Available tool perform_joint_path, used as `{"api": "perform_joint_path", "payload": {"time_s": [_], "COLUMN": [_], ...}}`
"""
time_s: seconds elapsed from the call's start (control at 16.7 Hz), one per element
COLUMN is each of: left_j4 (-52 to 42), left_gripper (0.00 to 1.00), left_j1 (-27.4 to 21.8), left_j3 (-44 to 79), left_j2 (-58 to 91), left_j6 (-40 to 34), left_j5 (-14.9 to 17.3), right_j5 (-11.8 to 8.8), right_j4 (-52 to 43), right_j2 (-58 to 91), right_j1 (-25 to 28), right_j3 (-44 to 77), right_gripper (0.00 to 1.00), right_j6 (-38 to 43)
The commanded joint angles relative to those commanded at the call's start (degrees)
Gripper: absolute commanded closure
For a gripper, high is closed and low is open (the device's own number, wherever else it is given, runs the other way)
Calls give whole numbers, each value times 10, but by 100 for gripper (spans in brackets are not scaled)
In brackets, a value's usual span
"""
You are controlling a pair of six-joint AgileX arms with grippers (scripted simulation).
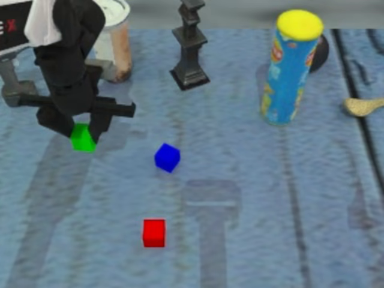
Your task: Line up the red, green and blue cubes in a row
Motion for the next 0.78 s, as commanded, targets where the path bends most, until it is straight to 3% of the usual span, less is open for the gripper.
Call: {"api": "perform_joint_path", "payload": {"time_s": [0.24,0.36,0.78], "left_j4": [0,-6,-36], "left_gripper": [100,100,100], "left_j1": [-11,-40,-228], "left_j3": [1,8,25], "left_j2": [3,6,6], "left_j6": [-7,-39,-295], "left_j5": [0,-1,-5], "right_j5": [0,0,0], "right_j4": [0,0,0], "right_j2": [0,0,0], "right_j1": [0,0,0], "right_j3": [0,0,0], "right_gripper": [0,0,0], "right_j6": [0,0,0]}}
